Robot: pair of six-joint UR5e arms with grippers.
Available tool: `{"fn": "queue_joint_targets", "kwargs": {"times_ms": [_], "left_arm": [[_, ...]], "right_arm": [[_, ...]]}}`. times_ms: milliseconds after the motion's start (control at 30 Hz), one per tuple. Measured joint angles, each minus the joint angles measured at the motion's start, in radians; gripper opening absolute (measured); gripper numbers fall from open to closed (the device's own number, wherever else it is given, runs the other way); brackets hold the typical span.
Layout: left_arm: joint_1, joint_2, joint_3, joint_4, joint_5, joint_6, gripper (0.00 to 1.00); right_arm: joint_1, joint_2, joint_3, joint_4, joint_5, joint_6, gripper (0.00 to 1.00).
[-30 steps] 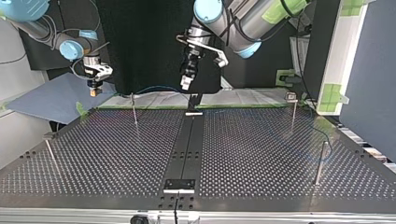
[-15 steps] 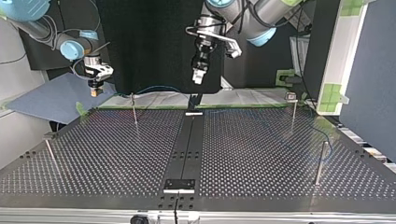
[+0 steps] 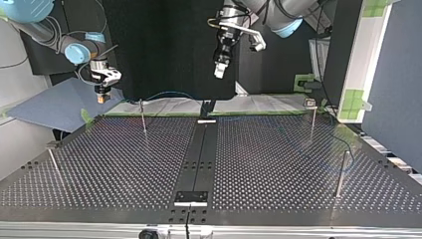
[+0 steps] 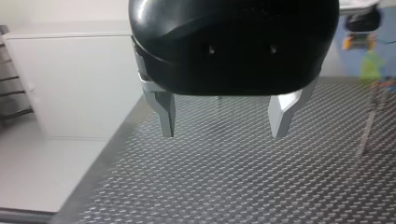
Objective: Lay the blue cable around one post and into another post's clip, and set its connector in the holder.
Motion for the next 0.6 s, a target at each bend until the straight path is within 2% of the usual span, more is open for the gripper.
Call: {"fn": "queue_joint_targets", "kwargs": {"times_ms": [200, 600], "left_arm": [[0.002, -0.042, -0.059, 0.059, 0.008, 0.001, 1.00], [0.010, -0.049, -0.171, 0.165, 0.048, -0.029, 1.00]], "right_arm": [[0.001, 0.000, 0.000, 0.000, 0.000, 0.000, 0.05], [0.000, 0.000, 0.000, 0.000, 0.000, 0.001, 0.05]]}}
